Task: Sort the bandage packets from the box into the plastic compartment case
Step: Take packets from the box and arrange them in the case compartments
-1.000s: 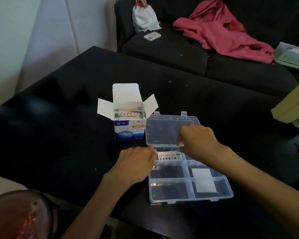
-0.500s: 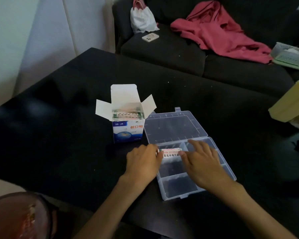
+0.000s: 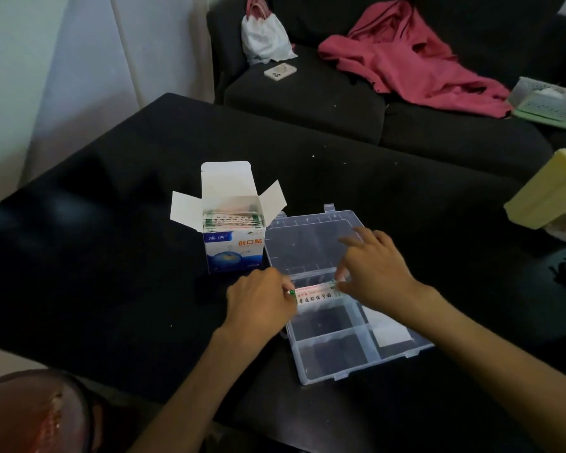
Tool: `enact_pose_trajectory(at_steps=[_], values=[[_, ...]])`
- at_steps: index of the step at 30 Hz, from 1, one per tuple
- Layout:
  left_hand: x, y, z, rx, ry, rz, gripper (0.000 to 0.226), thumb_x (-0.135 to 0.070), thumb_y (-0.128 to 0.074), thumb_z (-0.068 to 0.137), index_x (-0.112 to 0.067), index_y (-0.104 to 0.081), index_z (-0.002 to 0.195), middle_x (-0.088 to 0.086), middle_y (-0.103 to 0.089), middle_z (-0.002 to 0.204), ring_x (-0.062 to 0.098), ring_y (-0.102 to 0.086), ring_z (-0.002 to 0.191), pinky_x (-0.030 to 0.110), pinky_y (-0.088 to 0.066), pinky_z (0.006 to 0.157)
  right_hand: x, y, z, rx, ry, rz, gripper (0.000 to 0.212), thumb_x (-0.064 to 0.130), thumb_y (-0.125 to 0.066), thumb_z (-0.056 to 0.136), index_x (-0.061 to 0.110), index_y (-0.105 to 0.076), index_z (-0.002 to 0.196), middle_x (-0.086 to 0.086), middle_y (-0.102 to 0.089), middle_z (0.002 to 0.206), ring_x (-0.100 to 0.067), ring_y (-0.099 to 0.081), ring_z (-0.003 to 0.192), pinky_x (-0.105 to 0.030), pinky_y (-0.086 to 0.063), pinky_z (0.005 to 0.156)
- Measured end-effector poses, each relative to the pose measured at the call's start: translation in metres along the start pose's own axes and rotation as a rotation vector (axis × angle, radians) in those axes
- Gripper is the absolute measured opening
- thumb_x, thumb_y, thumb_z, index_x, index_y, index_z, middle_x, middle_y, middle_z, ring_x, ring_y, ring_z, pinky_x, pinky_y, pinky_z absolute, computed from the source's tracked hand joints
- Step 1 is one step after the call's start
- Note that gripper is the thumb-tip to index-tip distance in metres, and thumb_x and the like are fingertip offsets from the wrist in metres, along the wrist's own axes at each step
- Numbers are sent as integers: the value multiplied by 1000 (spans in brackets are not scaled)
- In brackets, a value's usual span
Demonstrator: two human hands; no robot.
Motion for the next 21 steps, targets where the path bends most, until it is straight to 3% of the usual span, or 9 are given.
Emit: enact_pose_trajectory(at_steps=[4,8,13,18,21], values=[[0,-1,-1,-8,-14,18,24,-28,-47,93,-31,-68,105,-7,-68,102,15,-62,88,24,-40,66,11,-8,6,1,42,-118,34,32,-59,88,20,-57,120,-1,-43,141,-24,-23,138,-44,-10,115],[0,-1,-1,13,-14,-25,23,-35,-49,94,-34,-67,108,-8,-69,102,14,-64,91,26,-46,71,9,-14,10,-20,-34,179,21,35,-64,84,23,-69,101,1,-57,125,-19,-41,124,-34,-25,107],[1,0,-2,-13,-20,-31,21,-29,-53,93,-33,-70,105,-9,-69,105,14,-64,94,25,-44,70,-2,-16,7,-66,-25,239,19,44,-68,79,33,-69,95,8,-56,124,-15,-42,122,-34,-31,105],[0,0,-1,-46,-23,-32,21,-32,-53,93,-33,-70,105,-9,-70,103,14,-64,94,26,-45,73,-9,-21,14,77,-17,119,25,42,-65,82,26,-66,101,3,-59,116,-18,-49,113,-38,-39,102],[1,-1,-1,-25,-24,-14,22,-36,-53,92,-33,-69,107,-8,-70,104,16,-64,97,29,-47,78,-7,-16,24,206,52,49,25,39,-65,82,25,-66,104,2,-55,121,-20,-43,119,-40,-36,103]])
Point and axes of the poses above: each hand's wrist, its own z-axis towards the middle knuckle, its own y-axis out of the back of the hand, x = y × z, the point moved 3 cm from there along z, towards the middle knuckle
